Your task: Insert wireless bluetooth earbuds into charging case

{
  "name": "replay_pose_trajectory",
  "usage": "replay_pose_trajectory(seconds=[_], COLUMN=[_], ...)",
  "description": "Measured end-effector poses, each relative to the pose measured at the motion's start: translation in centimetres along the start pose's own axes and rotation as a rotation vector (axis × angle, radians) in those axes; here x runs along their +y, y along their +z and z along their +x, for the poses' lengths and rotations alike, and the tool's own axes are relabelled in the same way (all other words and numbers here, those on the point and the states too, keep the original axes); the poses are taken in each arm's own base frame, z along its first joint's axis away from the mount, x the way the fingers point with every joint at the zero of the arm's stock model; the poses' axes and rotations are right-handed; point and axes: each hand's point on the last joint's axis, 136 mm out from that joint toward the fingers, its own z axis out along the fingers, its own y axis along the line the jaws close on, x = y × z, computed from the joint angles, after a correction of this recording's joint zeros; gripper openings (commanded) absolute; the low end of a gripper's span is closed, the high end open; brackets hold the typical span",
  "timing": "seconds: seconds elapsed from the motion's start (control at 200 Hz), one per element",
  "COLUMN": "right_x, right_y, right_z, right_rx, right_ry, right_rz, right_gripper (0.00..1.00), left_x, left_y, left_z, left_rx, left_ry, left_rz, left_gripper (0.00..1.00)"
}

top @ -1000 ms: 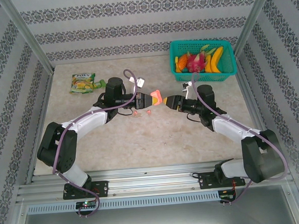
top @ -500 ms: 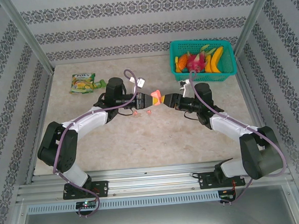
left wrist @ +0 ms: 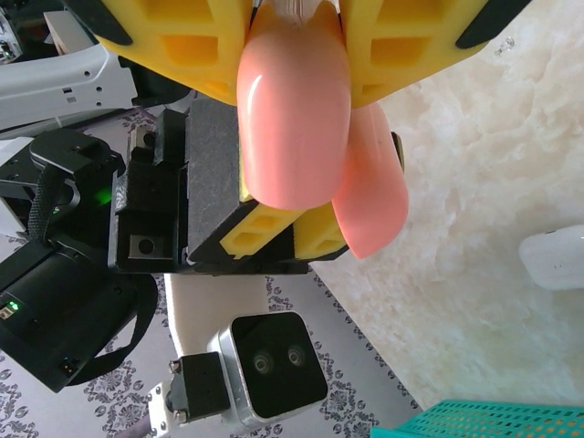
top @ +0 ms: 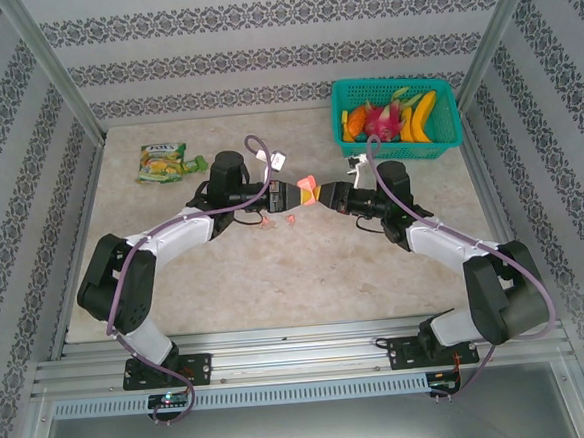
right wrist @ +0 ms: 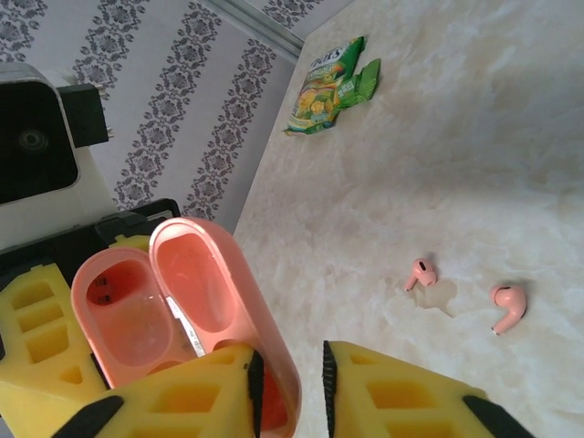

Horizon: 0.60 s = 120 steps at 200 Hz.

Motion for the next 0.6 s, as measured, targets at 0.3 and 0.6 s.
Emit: replay_pose_trajectory(seconds=[0.3, 0.6], right_x=[0.05, 0.00], right_y=[0.01, 0.00], right_z=[0.06, 0.08], right_rx=[0.003, 0.005], right_ry=[0.002, 0.003], right_rz=[-0.002, 0.003], right_gripper=[0.07, 0.04], left_x=[0.12, 0.12], left_y=[0.06, 0.16], left_z=[-0.08, -0.47], left_rx=[-0.004, -0.020], left_ry=[0.001, 0.003], left_rz=[-0.002, -0.013], left_gripper=[0.23, 0.57])
